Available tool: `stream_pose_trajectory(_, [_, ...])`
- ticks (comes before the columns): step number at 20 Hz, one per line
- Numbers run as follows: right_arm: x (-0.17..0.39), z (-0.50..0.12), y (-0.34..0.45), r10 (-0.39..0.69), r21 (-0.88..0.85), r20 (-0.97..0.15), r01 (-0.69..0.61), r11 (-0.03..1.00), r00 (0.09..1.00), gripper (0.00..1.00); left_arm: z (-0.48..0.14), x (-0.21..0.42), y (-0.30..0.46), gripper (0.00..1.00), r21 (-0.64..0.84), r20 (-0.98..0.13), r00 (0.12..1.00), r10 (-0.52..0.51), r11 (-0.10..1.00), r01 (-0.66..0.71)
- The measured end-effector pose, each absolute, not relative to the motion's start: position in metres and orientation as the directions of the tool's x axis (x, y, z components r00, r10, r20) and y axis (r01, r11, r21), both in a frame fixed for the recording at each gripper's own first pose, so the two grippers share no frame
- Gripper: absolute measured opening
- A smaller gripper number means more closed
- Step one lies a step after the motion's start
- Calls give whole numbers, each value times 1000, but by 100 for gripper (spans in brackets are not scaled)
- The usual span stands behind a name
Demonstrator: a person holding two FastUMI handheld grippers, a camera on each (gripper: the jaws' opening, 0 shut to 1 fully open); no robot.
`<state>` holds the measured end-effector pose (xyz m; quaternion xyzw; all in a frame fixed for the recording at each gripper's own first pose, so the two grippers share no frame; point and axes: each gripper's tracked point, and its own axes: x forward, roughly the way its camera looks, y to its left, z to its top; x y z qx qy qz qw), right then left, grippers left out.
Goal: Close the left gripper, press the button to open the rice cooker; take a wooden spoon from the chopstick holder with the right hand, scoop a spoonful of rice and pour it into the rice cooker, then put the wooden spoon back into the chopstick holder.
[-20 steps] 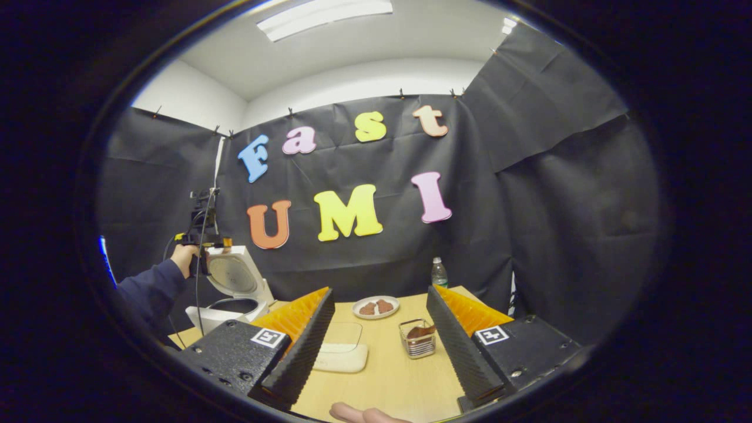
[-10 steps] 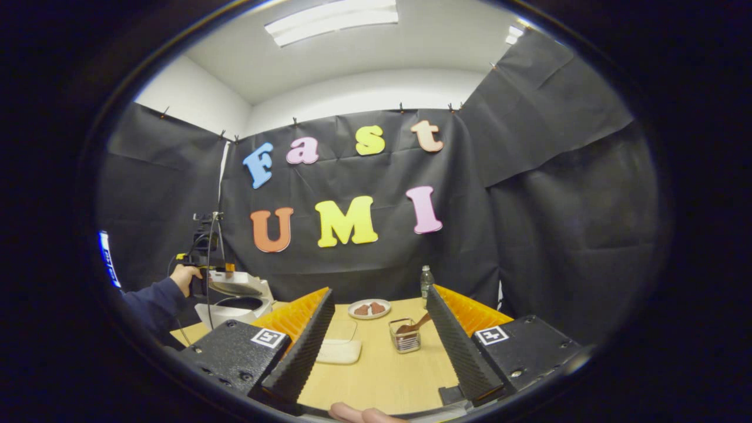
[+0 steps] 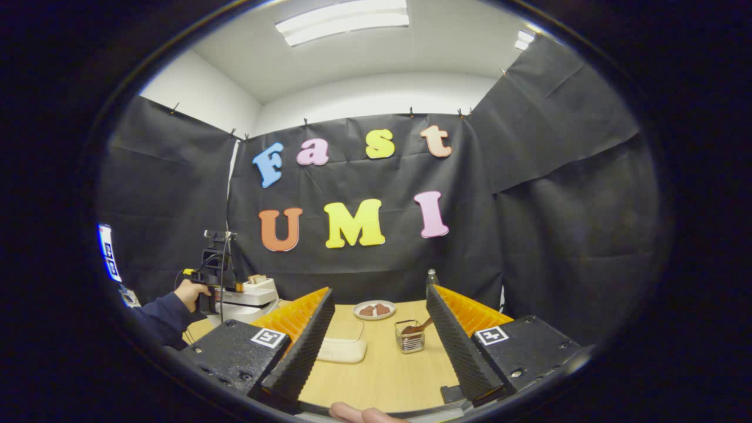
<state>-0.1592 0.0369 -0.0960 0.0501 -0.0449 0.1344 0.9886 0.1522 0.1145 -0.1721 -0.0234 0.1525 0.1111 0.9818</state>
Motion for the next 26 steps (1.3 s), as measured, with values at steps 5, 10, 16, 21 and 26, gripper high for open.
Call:
stream_pose_trajectory(5, [-144,-114,44,280,123,38,-282,951,959,100,-203,150,110,95,-14,-374,909,186,979,-206])
stream_pose_trajectory(10, [-142,-118,48,283,126,21,-283,951,959,97,-200,153,108,97,-22,-345,924,163,983,-182])
stream_pose_trajectory(16, [-140,-121,48,283,124,18,-283,951,959,100,-201,152,108,97,-32,-323,932,167,982,-187])
stream_pose_trajectory(21, [-139,-120,43,274,130,22,-274,953,961,97,-203,148,105,98,-45,-334,930,155,983,-180])
stream_pose_trajectory(26, [-141,-117,39,267,117,35,-269,956,963,100,-199,127,99,96,-41,-312,938,151,984,-173])
